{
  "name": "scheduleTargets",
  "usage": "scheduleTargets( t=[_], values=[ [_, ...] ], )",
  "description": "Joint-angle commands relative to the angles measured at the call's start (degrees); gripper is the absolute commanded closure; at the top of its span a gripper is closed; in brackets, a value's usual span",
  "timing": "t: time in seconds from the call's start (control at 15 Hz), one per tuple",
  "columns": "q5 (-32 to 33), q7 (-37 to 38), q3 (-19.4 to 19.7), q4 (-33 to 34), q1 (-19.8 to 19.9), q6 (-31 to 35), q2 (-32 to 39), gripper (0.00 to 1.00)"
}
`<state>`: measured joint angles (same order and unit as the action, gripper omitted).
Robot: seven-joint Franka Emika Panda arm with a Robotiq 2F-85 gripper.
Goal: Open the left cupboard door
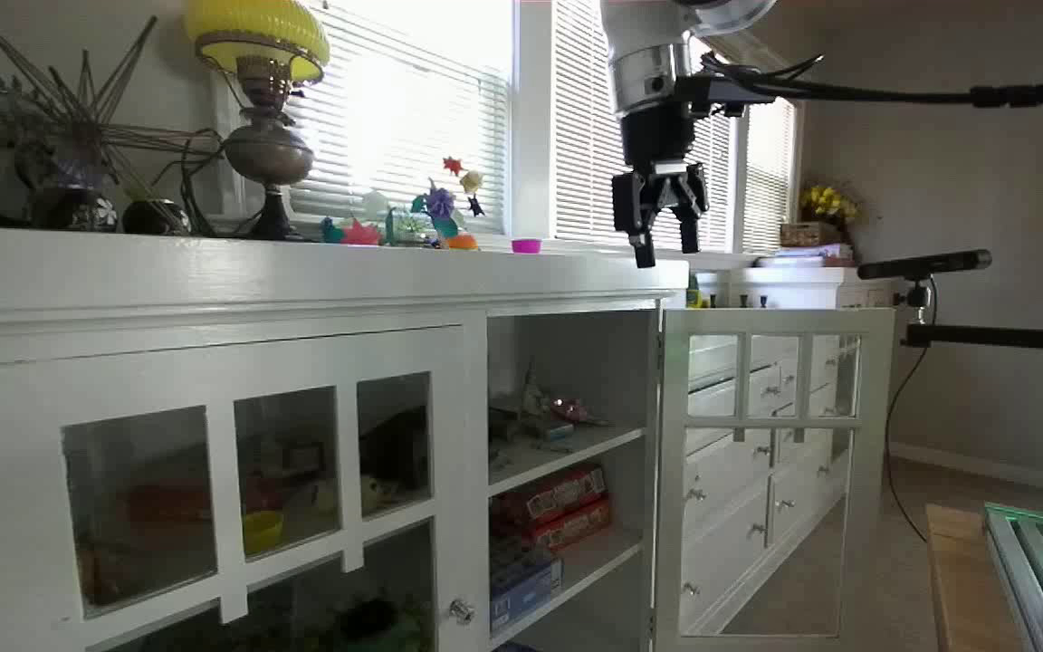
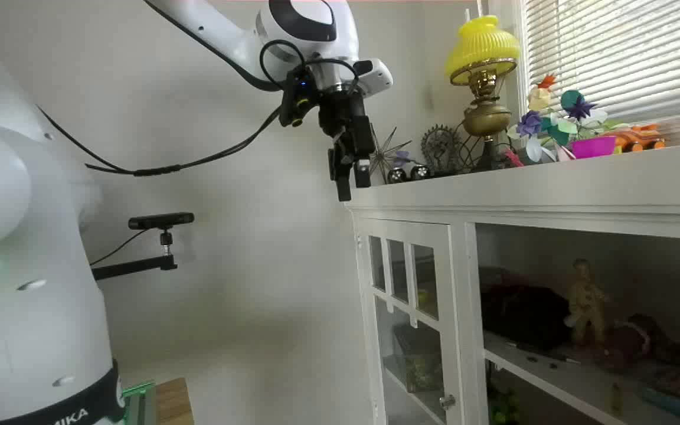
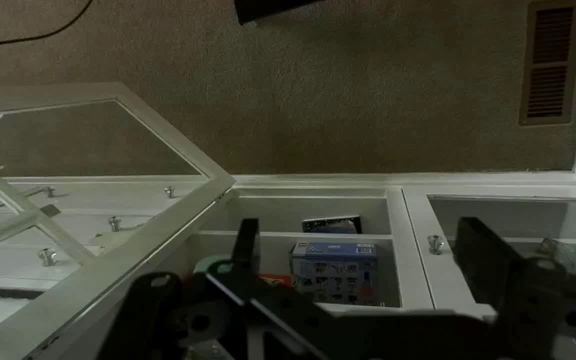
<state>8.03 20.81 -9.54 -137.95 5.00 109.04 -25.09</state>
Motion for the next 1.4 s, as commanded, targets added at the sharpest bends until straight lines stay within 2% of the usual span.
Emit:
scheduleTargets(
  t=[0.0,0.47,0.53,0.67,0.8,1.07,1.33],
  values=[
    [0.49,0.42,1.15,0.11,-1.29,-0.18,0.12,0.00],
    [0.49,0.42,1.16,0.11,-1.29,-0.18,0.13,0.00],
    [-0.60,-0.79,1.84,1.36,-1.33,-0.58,2.18,0.00],
    [-1.08,-0.01,2.46,2.04,-1.08,2.71,7.51,0.00],
    [-1.14,0.15,3.06,1.14,-1.36,8.08,11.47,0.00],
    [-6.12,-13.56,7.60,-0.24,-2.83,19.49,13.59,0.00],
    [-16.41,-30.17,13.63,-1.37,-2.92,25.34,12.54,0.00]
  ],
)
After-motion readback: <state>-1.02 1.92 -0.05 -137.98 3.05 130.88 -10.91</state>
